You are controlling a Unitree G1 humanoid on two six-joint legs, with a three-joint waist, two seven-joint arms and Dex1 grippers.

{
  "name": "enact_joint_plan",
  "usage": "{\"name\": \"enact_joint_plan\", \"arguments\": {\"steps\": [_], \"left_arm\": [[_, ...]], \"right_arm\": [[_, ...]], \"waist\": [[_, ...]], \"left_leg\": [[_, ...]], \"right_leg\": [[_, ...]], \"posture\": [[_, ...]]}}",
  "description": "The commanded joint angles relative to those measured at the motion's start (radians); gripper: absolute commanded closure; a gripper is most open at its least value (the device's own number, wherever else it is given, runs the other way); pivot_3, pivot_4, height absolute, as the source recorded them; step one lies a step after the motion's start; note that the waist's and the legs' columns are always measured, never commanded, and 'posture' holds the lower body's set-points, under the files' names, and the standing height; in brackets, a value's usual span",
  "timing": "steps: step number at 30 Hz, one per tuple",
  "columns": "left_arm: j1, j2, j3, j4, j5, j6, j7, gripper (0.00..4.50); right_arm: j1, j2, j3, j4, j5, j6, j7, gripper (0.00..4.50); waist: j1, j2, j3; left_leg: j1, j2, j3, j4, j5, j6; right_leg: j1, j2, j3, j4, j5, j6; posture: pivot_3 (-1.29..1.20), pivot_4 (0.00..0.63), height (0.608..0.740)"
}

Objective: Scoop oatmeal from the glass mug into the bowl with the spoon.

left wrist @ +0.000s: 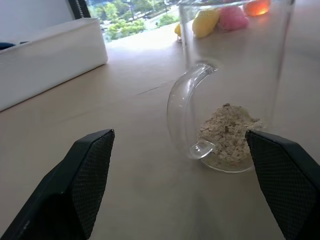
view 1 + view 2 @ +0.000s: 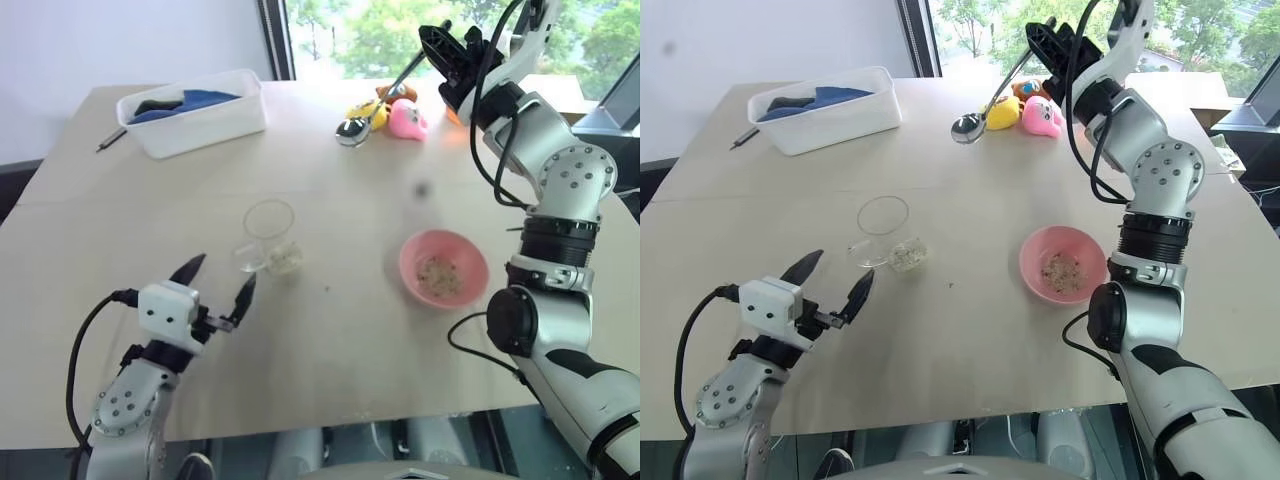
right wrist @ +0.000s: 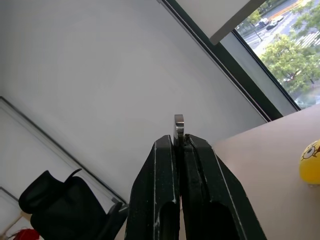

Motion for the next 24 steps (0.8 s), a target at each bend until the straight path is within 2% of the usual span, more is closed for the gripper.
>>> {"name": "enact_joint_plan", "arguments": {"steps": [1,9,12,13,18,19,20,24], "left_arm": [[-0.028,0.001,0.002,0.012,0.013,-0.044,0.038,0.10],[-0.068,0.001,-0.042,0.066,0.014,-0.084,0.047,0.10],[-0.082,0.001,-0.042,0.103,0.023,-0.105,0.065,0.75],[-0.084,0.000,-0.045,0.113,0.026,-0.112,0.069,1.14],[-0.082,-0.012,-0.062,0.137,0.024,-0.141,0.076,1.14],[-0.081,-0.014,-0.066,0.145,0.032,-0.149,0.080,1.61],[-0.081,-0.017,-0.068,0.151,0.037,-0.154,0.085,1.81],[-0.091,-0.024,-0.077,0.167,0.044,-0.168,0.100,1.81]], "right_arm": [[-0.006,-0.008,-0.005,-0.054,0.024,0.000,-0.003,4.50],[0.009,-0.001,-0.004,-0.076,0.033,0.009,-0.024,4.50],[0.019,-0.001,-0.005,-0.087,0.039,0.012,-0.033,4.50],[0.021,-0.001,-0.005,-0.089,0.041,0.013,-0.036,4.50],[0.025,-0.004,-0.003,-0.093,0.046,0.017,-0.040,4.50],[0.026,-0.005,-0.003,-0.094,0.046,0.018,-0.040,4.50],[0.027,-0.004,-0.003,-0.095,0.046,0.019,-0.040,4.50],[0.029,-0.002,-0.002,-0.095,0.045,0.022,-0.043,4.50]], "waist": [[0.001,0.000,0.000],[0.000,0.000,0.000],[0.000,0.000,0.000],[0.000,0.000,0.000],[0.000,0.000,0.000],[0.000,0.000,0.000],[0.000,0.000,0.000],[0.000,0.000,0.000]], "left_leg": [[0.000,0.000,0.000,0.000,0.000,0.000],[-0.001,0.000,-0.002,0.000,-0.001,0.001],[-0.001,0.000,-0.002,0.000,-0.001,0.001],[-0.001,0.000,-0.002,0.000,-0.001,0.001],[-0.001,0.000,-0.002,0.000,-0.001,0.001],[-0.001,0.000,-0.002,0.000,-0.001,0.001],[-0.001,0.000,-0.002,0.000,-0.001,0.001],[-0.001,0.000,-0.002,0.000,-0.001,0.001]], "right_leg": [[0.000,0.000,0.000,0.000,0.000,0.000],[0.000,0.000,0.000,-0.001,0.000,0.000],[0.000,0.000,0.000,-0.001,0.000,0.000],[0.000,0.000,0.000,-0.001,0.000,0.000],[0.000,0.000,0.000,-0.001,0.000,0.000],[0.000,0.000,0.000,-0.001,0.000,0.000],[0.000,0.000,0.000,-0.001,0.000,0.000],[0.000,0.000,0.000,-0.001,0.000,0.000]], "posture": [[0.00,0.150,0.740],[0.00,0.150,0.740],[0.00,0.150,0.740],[0.00,0.150,0.740],[0.00,0.150,0.740],[0.00,0.150,0.740],[0.00,0.150,0.740],[0.00,0.150,0.740]]}}
